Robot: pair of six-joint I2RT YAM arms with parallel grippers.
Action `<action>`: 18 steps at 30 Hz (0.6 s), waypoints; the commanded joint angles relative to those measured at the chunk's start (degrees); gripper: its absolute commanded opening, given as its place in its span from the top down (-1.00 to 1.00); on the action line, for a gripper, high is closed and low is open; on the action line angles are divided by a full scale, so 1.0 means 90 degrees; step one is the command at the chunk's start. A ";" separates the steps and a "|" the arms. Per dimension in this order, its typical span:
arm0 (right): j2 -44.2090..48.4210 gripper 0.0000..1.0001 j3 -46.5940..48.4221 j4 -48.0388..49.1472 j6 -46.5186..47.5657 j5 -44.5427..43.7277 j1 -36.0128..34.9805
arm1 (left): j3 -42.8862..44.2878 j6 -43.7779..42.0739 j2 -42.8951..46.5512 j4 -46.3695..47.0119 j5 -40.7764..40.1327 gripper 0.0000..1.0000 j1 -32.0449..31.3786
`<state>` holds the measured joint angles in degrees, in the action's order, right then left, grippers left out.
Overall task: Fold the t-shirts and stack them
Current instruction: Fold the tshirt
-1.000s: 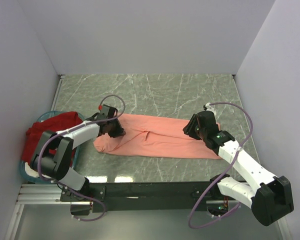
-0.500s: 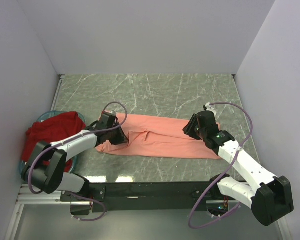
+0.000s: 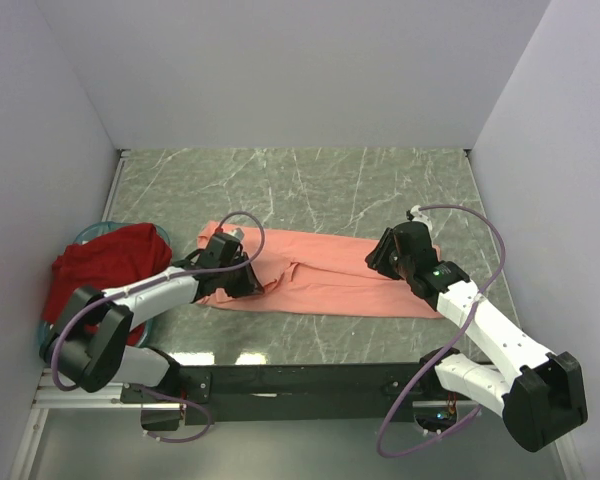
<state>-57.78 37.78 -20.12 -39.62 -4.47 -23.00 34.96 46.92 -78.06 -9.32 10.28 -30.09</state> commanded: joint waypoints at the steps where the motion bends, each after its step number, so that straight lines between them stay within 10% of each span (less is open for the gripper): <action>1: 0.0121 0.13 -0.0077 0.0194 -0.0032 -0.0031 -0.0051 | 0.0031 -0.0242 0.0440 0.0098 0.0127 0.58 -0.0046; 18: -0.0123 0.13 -0.0057 0.0243 0.0017 -0.0050 -0.0051 | 0.1056 0.0441 -0.0720 0.0811 0.0449 0.71 -0.0201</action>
<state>-58.54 37.78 -19.97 -39.57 -4.47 -23.00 42.04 49.25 -81.03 -6.02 12.78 -30.50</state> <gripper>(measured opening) 0.434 0.151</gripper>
